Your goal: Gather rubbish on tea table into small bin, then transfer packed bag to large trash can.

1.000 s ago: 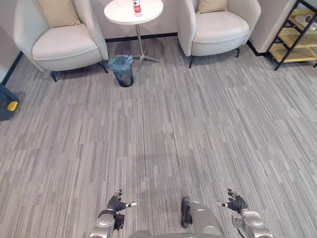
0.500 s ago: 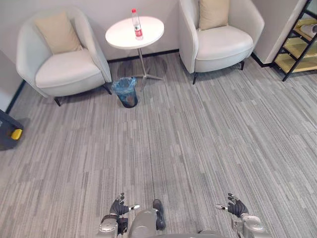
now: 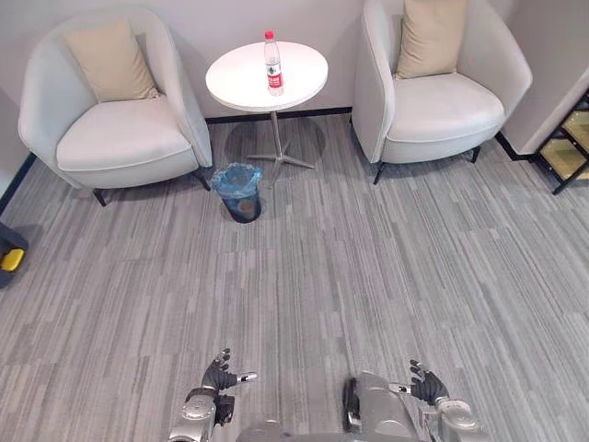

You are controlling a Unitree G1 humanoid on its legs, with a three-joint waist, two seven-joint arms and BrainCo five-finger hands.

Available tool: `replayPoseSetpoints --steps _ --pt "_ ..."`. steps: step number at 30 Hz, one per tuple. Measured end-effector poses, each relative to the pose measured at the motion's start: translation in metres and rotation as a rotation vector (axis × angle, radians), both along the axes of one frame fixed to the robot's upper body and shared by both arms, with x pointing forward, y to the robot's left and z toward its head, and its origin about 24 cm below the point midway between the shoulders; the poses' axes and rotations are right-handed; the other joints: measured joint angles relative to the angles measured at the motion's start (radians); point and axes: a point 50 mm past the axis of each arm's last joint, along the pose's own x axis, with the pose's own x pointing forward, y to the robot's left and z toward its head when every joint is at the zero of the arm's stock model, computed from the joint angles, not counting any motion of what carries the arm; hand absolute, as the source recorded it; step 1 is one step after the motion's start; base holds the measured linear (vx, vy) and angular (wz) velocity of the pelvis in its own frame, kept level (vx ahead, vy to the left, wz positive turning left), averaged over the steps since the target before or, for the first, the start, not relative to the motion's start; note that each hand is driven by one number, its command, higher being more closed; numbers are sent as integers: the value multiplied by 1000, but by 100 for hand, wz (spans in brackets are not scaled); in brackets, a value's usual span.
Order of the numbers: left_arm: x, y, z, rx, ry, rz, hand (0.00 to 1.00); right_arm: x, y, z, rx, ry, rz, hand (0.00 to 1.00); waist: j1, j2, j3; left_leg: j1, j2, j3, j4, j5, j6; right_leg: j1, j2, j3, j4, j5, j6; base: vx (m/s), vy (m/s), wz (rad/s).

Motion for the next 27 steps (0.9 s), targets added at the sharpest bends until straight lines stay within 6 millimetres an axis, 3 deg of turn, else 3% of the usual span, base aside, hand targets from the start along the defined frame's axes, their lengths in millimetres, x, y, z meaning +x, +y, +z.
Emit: replayPoseSetpoints --steps 1,3,5,6,7,8,10,12,13,15,16,17,18,19,22,23,24,25,26,27 --pt "-2 -7 -3 -21 13 0 0 0 -8 1 -18 4 -8 0 4 35 -3 18 39 -13 -2 -10 -18 1 27 -16 39 -23 -41 531 -227 29" --pt "-1 -9 -3 -26 11 -1 0 5 -10 4 -25 -12 -8 0 10 40 -5 12 66 -29 39 19 -64 0 46 -31 86 -96 -65 465 -236 7" --pt "3 -11 -2 -38 -1 17 0 0 -13 3 -19 -8 -44 0 0 52 -3 -65 116 -81 259 73 -142 82 65 -78 56 -141 -91 446 -259 41" --pt "5 -12 -2 -46 -7 28 0 -5 -14 2 -20 2 -51 0 1 54 -1 -99 128 -93 353 105 -146 119 72 -86 30 -147 -95 377 -210 45" --pt "5 -15 -2 -61 -12 48 0 -11 -13 1 -20 13 -51 0 6 54 4 -175 166 -95 552 154 -146 195 83 -98 -17 -159 -103 324 -152 31" --pt "4 -16 -2 -65 -15 51 0 -14 -12 0 -14 12 -55 0 7 52 9 -245 208 -59 719 140 -125 270 99 -101 -65 -174 -116 385 -172 22" --pt "-1 -15 -3 -65 -7 56 0 -14 -8 0 4 0 -73 0 23 44 15 -328 236 -1 812 109 -75 355 106 -98 -123 -180 -119 262 -75 -5" --pt "-2 -15 -4 -65 -3 57 0 -15 -7 -1 14 2 -84 0 31 44 17 -410 227 46 744 89 -42 409 101 -91 -176 -180 -118 226 -10 -11" --pt "-3 -15 -4 -65 -2 57 0 -13 -6 -1 21 -4 -92 0 40 45 18 -449 193 57 628 83 -33 429 90 -80 -195 -182 -110 281 81 -27" --pt "-3 -16 -4 -65 0 55 0 -12 -7 0 21 -7 -101 0 61 40 20 -461 107 40 354 97 -50 454 63 -55 -209 -193 -86 299 122 -31" --pt "-7 -16 -5 -65 8 55 0 -11 -10 1 19 -13 -114 0 59 47 17 -446 64 14 156 138 -83 461 56 -44 -217 -207 -66 226 131 -22" --pt "-8 -16 -6 -65 12 54 0 -11 -11 1 14 -15 -114 0 62 58 15 -442 56 1 75 166 -83 466 60 -34 -216 -218 -59 382 258 -43" --pt "-12 -15 -7 -61 24 57 0 -11 -13 2 7 -10 -112 0 71 75 12 -430 57 -20 15 264 -53 478 75 -2 -209 -245 -38 433 271 -60" --pt "-15 -12 -7 -53 30 59 0 -11 -11 1 14 -7 -106 0 83 64 0 -426 33 -21 34 295 -1 490 65 29 -198 -269 -11 379 231 -48" --pt "-14 -11 -8 -49 34 48 0 -16 -10 -2 16 9 -113 0 83 -11 -26 -449 -44 9 117 181 41 442 -21 79 -66 -349 28 427 170 -8" --pt "-13 -12 -8 -49 34 47 0 -15 -10 -2 16 10 -113 0 83 -13 -27 -439 -51 17 117 166 47 417 -28 103 -4 -350 32 408 173 -19" --pt "-13 -12 -8 -50 34 45 0 -12 -9 -1 18 5 -109 0 84 -13 -27 -413 -62 27 110 150 55 377 -35 139 106 -341 59 419 167 -25" --pt "-19 -9 -9 -40 48 46 0 -9 -5 -2 30 1 -104 0 81 -14 -27 -350 -75 43 100 118 70 303 -45 180 322 -295 177 425 154 -24" --pt "-19 -7 -9 -34 49 41 0 -8 -3 -2 35 1 -104 0 80 -13 -27 -324 -79 42 100 107 85 280 -46 187 407 -287 200 442 104 -14" --pt "-20 -5 -9 -24 55 28 0 -8 -1 -3 41 3 -103 0 78 -12 -27 -284 -82 43 102 87 96 251 -48 177 513 -293 191 456 57 9"
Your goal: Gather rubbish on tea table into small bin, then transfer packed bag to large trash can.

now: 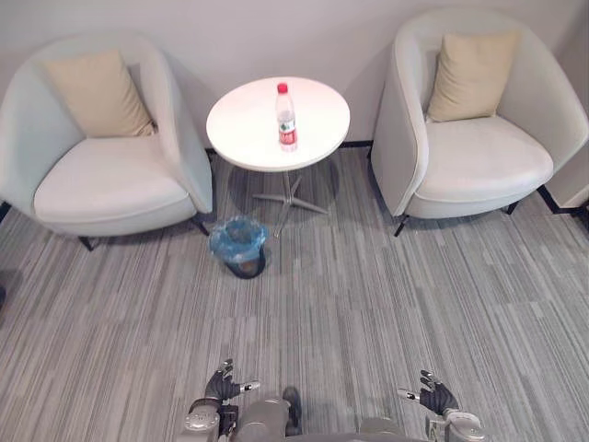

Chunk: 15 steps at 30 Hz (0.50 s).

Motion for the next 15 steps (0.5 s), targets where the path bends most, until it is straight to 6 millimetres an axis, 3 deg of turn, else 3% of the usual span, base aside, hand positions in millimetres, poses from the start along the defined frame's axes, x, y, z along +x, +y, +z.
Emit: replayPoseSetpoints --steps 2,4,7,8,9,11,14,15 --pt "2 4 1 16 -3 -13 0 -1 1 -1 -2 10 10 0 -2 6 -1 95 1 -10 -31 -26 8 -86 -5 -89 103 -49 -102 482 16 15" --pt "4 7 3 23 -8 -13 0 3 1 0 -11 5 39 0 -22 20 3 147 19 -33 -71 -25 7 -154 8 -167 35 -78 -157 408 -64 28" --pt "8 5 4 17 -20 -8 0 6 1 1 -18 0 49 0 -31 39 16 203 64 -49 -84 -26 4 -219 49 -190 -226 -55 -181 387 -126 26" --pt "8 6 4 18 -20 -7 0 6 1 1 -17 1 52 0 -31 34 14 224 70 -54 -88 -28 -20 -225 52 -188 -352 5 -184 492 -206 39" --pt "6 10 4 28 -15 -6 0 -5 1 -2 -15 29 50 0 -34 -6 8 257 51 -59 -93 -58 -85 -214 41 -166 -523 257 -212 430 -193 29" --pt "3 2 0 2 5 2 0 -1 -7 0 -38 30 45 0 -28 34 8 280 105 -83 -88 -79 -112 -215 82 -175 -463 191 -234 367 -191 1" --pt "4 -3 -1 -13 8 11 0 -3 -9 0 -36 33 26 0 -54 47 11 259 144 -123 28 -68 -133 -165 104 -219 -464 132 -256 355 -253 29" --pt "3 -5 -2 -30 4 44 0 -9 -8 -2 -32 45 18 0 -54 54 17 214 175 -129 174 -52 -162 -105 122 -235 -494 117 -264 267 -189 35"
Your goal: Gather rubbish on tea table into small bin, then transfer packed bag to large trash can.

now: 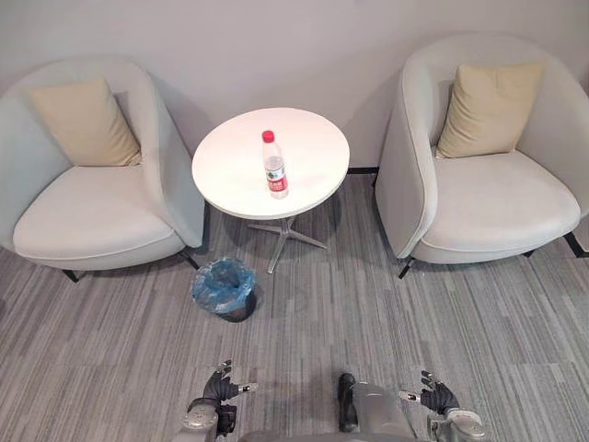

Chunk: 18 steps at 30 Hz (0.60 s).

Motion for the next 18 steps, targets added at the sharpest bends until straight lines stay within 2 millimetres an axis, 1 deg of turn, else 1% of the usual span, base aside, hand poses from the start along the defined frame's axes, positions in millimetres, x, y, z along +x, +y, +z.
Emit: replayPoseSetpoints --steps 1,2,3,4,5,6,7,9,10,11,12,13,14,15,16,17,18 --pt "1 -4 0 -18 -7 19 0 -7 -1 -1 -1 14 -5 0 1 10 4 -60 39 0 179 41 -47 63 17 -15 -32 -16 -8 259 -166 28" --pt "0 -7 -1 -27 -5 23 0 -8 -1 -1 -1 14 -7 0 3 10 6 -91 64 6 264 39 -46 90 25 -21 -46 -23 -11 241 -124 23" --pt "-3 -13 -2 -42 0 25 0 -13 0 -3 1 24 -14 0 4 20 10 -146 108 44 382 26 -33 146 39 -30 -84 -34 -20 243 -80 20" --pt "-3 -16 -3 -49 3 25 0 -15 0 -3 10 20 -42 0 4 23 13 -198 127 91 427 9 -7 189 41 -30 -118 -35 -22 275 -64 17" --pt "-3 -16 -3 -49 2 24 0 -14 1 -3 20 14 -56 0 5 23 14 -236 124 117 421 -1 10 208 35 -30 -142 -34 -23 202 -23 6" --pt "-3 -15 -3 -47 1 25 0 -14 2 -3 25 11 -62 0 7 21 14 -257 119 136 396 -4 16 219 30 -29 -153 -33 -24 203 27 -6" --pt "-2 -15 -2 -45 0 22 0 -12 2 -3 28 5 -67 0 13 22 14 -296 86 151 270 -6 18 240 15 -23 -174 -34 -23 161 62 -12" --pt "-2 -15 -2 -45 0 18 0 -14 2 -3 27 7 -70 0 29 23 14 -312 40 147 85 3 14 257 -2 -9 -180 -43 -6 192 107 -14" --pt "-3 -15 -2 -43 3 13 0 -13 1 -2 25 6 -71 0 33 25 14 -311 1 119 -99 62 -4 262 -9 0 -181 -56 13 260 181 -33" --pt "-5 -13 -3 -36 9 6 0 -13 3 -3 30 9 -70 0 48 22 12 -275 -25 118 -161 155 35 270 -16 34 -181 -67 33 283 196 -34" --pt "-5 -10 -2 -26 9 4 0 -10 5 -3 35 3 -66 0 55 15 5 -261 -42 128 -189 155 35 279 -27 49 -190 -70 41 368 197 -22" --pt "-1 -7 -1 -16 1 -3 0 -7 3 -2 32 -3 -64 0 50 -2 6 -265 -66 127 -179 138 66 274 -46 57 -193 -74 65 326 140 0" --pt "2 -6 0 -14 -4 -5 0 -8 2 -2 29 3 -65 0 49 -4 8 -271 -69 130 -159 133 83 274 -52 59 -186 -78 72 373 163 1" --pt "2 -6 0 -13 -3 -7 0 -8 2 -2 27 2 -65 0 55 -9 7 -277 -76 130 -131 114 100 276 -60 68 -177 -92 82 234 115 -12" --pt "1 -6 0 -13 0 -8 0 -5 2 -1 26 -5 -60 0 57 -17 3 -273 -86 135 -118 89 103 276 -74 73 -159 -111 92 350 154 -14" --pt "0 -3 -1 -5 7 -12 0 -3 2 -1 23 -8 -52 0 56 -28 1 -250 -108 151 -115 56 112 265 -94 99 -98 -143 110 292 111 -18" --pt "0 -3 -1 -5 8 -12 0 -1 2 0 21 -12 -49 0 57 -28 1 -234 -113 160 -121 44 112 247 -101 114 -47 -149 120 332 141 -28"
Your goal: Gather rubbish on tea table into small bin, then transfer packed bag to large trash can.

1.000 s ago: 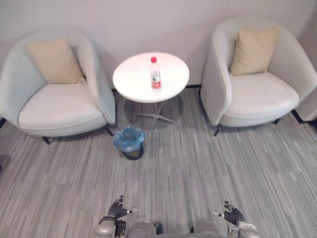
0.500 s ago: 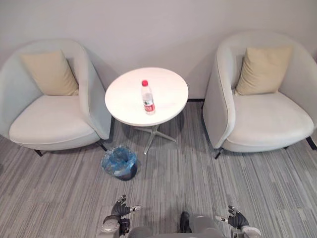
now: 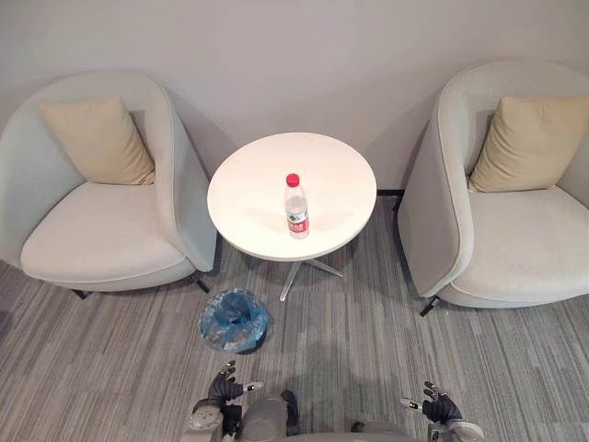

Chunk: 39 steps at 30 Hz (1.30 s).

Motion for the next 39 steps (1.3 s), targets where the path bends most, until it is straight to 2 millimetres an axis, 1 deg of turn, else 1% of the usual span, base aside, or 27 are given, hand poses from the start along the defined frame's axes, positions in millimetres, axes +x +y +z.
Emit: replayPoseSetpoints --steps 1,2,3,4,5,6,7,8,9,10,11,12,13,14,15,16,19,22,24,26,29,30,31,33,36,38,39 --pt "-2 1 0 4 6 -3 0 5 2 1 1 -10 15 0 0 -1 -1 36 -15 17 -23 -9 7 -50 -14 29 137 -8 20 268 118 -21" --pt "-5 3 -1 13 16 -18 0 9 6 1 3 -14 37 0 -6 -6 -3 74 -31 23 -42 -15 17 -100 -32 40 274 0 60 273 107 -8" --pt "-4 4 -1 19 16 -30 0 8 8 0 6 -11 43 0 -10 -8 -5 90 -37 19 -46 -18 23 -119 -41 39 336 11 80 297 54 21" --pt "-2 5 0 27 14 -47 0 5 11 -2 13 1 48 0 -24 -12 -8 117 -41 4 -49 -27 37 -138 -44 37 406 -6 63 241 5 25" --pt "0 5 1 30 10 -52 0 4 12 -3 16 10 49 0 -27 -13 -9 129 -41 -7 -55 -29 39 -148 -44 35 421 -18 42 289 -23 35" --pt "0 7 1 34 12 -52 0 4 12 -3 15 14 54 0 -29 -7 -12 155 -36 -32 -76 -28 38 -174 -32 15 421 -41 7 265 -67 37" --pt "2 7 1 33 9 -54 0 2 11 -3 11 18 53 0 -34 1 -13 168 -16 -48 -84 -28 38 -212 -7 3 397 -52 -13 253 -81 38" --pt "3 7 2 33 7 -54 0 0 11 -4 11 22 52 0 -38 3 -13 171 -6 -58 -83 -27 36 -230 6 2 373 -53 -19 232 -123 42" --pt "4 7 2 35 7 -54 0 0 11 -4 11 22 52 0 -46 5 -12 177 12 -81 -78 -26 33 -258 26 10 290 -47 -25 224 -146 46" --pt "1 9 2 40 12 -54 0 0 12 -4 13 23 54 0 -49 -15 -18 188 9 -89 -75 -26 -1 -264 26 20 135 42 -22 289 -186 44" --pt "-1 12 2 45 17 -54 0 -6 13 -6 16 37 51 0 -48 -40 -26 194 -6 -94 -76 -31 -22 -260 14 36 55 171 -25 291 -178 37" --pt "-4 6 -2 28 38 -51 0 -8 7 -5 2 45 44 0 -52 -16 -22 209 15 -122 -78 -52 -53 -246 31 25 74 193 -43 287 -173 22" --pt "-6 1 -3 7 43 -56 0 -9 3 -4 -10 48 41 0 -50 -4 -27 209 34 -137 -85 -49 -56 -226 50 17 45 193 -46 210 -144 13" --pt "-7 -1 -3 0 43 -57 0 -9 2 -4 -12 48 41 0 -49 -1 -27 213 44 -140 -94 -47 -60 -219 60 15 28 196 -51 162 -144 6" --pt "-6 -4 -4 -6 42 -63 0 -9 -1 -4 -16 46 36 0 -51 18 -34 226 57 -144 -119 -36 -77 -202 72 3 -4 202 -61 107 -123 9" --pt "-4 -5 -3 -7 37 -65 0 -10 -1 -4 -17 50 34 0 -53 19 -34 235 65 -149 -141 -27 -88 -188 79 -6 -25 207 -67 81 -100 15" --pt "-3 -3 -2 -5 30 -54 0 -14 1 -6 -9 62 31 0 -53 18 -37 241 68 -171 -166 -13 -90 -165 82 -21 -66 225 -71 9 -34 17" --pt "-5 -2 -3 -3 38 -52 0 -15 1 -6 -9 64 30 0 -52 19 -37 237 63 -183 -183 -3 -93 -147 80 -28 -122 261 -64 -52 23 12" --pt "-6 1 -3 4 41 -53 0 -17 2 -6 -9 68 30 0 -51 16 -38 234 55 -195 -195 6 -87 -131 77 -36 -163 289 -59 -93 29 18" --pt "-6 3 -3 11 42 -53 0 -16 2 -6 -10 66 31 0 -50 13 -39 233 48 -198 -217 17 -82 -120 69 -44 -199 314 -56 -90 40 15" --pt "-8 6 -3 18 49 -53 0 -8 3 -3 -16 31 48 0 -48 11 -40 229 43 -206 -237 18 -83 -107 64 -48 -248 351 -54 -122 20 6" --pt "-8 7 -3 21 52 -55 0 0 3 3 -34 -14 74 0 -46 7 -42 222 42 -212 -237 19 -84 -102 62 -47 -274 366 -47 -209 -26 4" --pt "-8 10 -2 29 49 -56 0 32 2 35 -107 -234 162 0 -48 -5 -48 217 37 -224 -252 24 -98 -93 61 -49 -315 389 -51 -201 -30 6" --pt "-8 9 -2 29 47 -65 0 38 -2 42 -131 -270 177 0 -49 -12 -52 215 43 -226 -252 22 -99 -93 62 -51 -316 389 -52 -82 -15 6" --pt "-9 10 -2 31 50 -64 0 45 -2 49 -139 -306 186 0 -52 -16 -55 204 47 -243 -254 23 -101 -94 64 -67 -322 388 -52 3 -16 14" --pt "-12 9 -2 30 42 -63 0 64 -7 74 -185 -427 226 0 -53 -14 -56 203 48 -247 -260 26 -105 -95 65 -71 -322 385 -54 30 5 8" --pt "-12 9 -2 29 40 -63 0 70 -9 81 -201 -461 238 0 -51 -14 -56 203 48 -248 -261 27 -106 -95 65 -72 -321 384 -54 40 18 5"
